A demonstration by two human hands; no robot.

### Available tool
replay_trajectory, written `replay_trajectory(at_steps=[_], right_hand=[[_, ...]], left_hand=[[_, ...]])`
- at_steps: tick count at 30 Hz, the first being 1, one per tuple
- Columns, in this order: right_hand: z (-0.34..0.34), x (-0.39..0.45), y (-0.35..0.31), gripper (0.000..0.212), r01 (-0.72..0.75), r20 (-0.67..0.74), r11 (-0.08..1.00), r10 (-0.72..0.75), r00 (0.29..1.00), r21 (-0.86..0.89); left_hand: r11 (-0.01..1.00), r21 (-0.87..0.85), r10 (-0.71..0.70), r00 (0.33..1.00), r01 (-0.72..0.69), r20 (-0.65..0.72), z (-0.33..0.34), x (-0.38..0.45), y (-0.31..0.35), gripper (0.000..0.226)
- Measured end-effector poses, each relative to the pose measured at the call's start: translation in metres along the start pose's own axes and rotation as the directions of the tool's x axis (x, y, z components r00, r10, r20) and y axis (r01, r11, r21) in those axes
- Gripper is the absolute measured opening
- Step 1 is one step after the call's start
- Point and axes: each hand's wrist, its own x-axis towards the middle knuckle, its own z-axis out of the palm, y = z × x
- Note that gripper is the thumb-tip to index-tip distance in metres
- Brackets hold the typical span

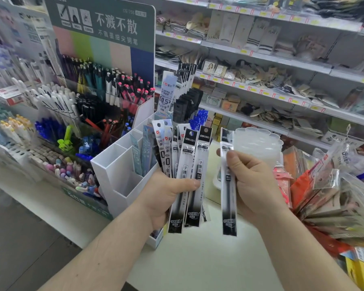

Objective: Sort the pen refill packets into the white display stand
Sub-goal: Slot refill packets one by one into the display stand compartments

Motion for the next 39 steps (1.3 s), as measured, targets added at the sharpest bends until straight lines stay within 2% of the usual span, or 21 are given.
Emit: replay_trajectory(at_steps=[1,4,5,8,9,13,16,20,23,26,30,35,39], right_hand=[[0.006,0.000,0.003,0.021,0.013,-0.001,1.000,-0.013,1.000,-0.020],[0.024,-0.002,0.015,0.053,0.023,-0.049,0.999,-0.025,0.998,-0.046],[0.027,-0.001,0.018,0.051,0.013,-0.057,0.999,-0.015,0.998,-0.035],[0.020,0.002,0.021,0.012,-0.018,-0.065,0.997,0.013,0.998,-0.069],[0.016,0.004,0.021,0.010,-0.023,-0.078,0.997,0.016,0.997,-0.080],[0.004,0.008,0.013,0.019,0.001,-0.115,0.998,-0.008,0.993,-0.057],[0.004,0.006,0.008,0.021,-0.003,-0.029,0.995,0.000,1.000,-0.101],[0.010,0.005,0.004,0.014,0.038,0.045,0.994,-0.033,0.998,-0.104],[0.014,0.011,0.004,0.008,0.088,0.033,0.992,-0.086,0.996,-0.092],[0.018,0.011,0.005,0.020,0.117,0.009,0.988,-0.116,0.993,-0.103],[0.018,0.013,0.011,0.021,0.126,0.009,0.987,-0.126,0.992,-0.098],[0.018,0.015,0.015,0.003,0.080,0.037,0.986,-0.076,0.996,-0.147],[0.016,0.018,0.016,0.020,0.072,0.014,0.981,-0.070,0.997,-0.179]], left_hand=[[1.000,-0.002,0.001,1.000,-0.001,0.008,0.002,-0.001,0.000,0.054],[1.000,-0.004,0.012,1.000,-0.012,0.027,0.008,0.000,-0.003,0.048],[1.000,0.000,0.013,1.000,-0.013,0.029,0.009,0.000,-0.004,0.045],[1.000,-0.006,-0.005,0.999,0.005,0.050,0.006,-0.001,-0.004,0.042],[1.000,-0.015,-0.008,0.998,0.009,0.063,0.004,-0.002,-0.004,0.044],[1.000,0.029,-0.002,0.999,0.003,-0.034,0.002,-0.003,-0.003,0.048],[0.993,0.120,0.004,0.996,0.007,-0.094,0.001,-0.002,-0.003,0.036],[0.980,0.197,0.031,0.998,-0.019,-0.056,0.003,-0.002,-0.004,0.044],[0.976,0.217,0.013,0.999,-0.004,-0.039,0.003,-0.002,-0.006,0.045],[0.974,0.224,-0.015,0.999,0.025,-0.043,0.002,-0.001,-0.010,0.044],[0.969,0.242,-0.042,0.999,0.049,-0.034,0.001,0.000,-0.010,0.041],[0.965,0.254,-0.060,0.998,0.067,-0.036,-0.002,0.002,-0.013,0.044],[0.972,0.211,-0.116,0.993,0.106,0.036,-0.003,0.002,-0.013,0.049]])
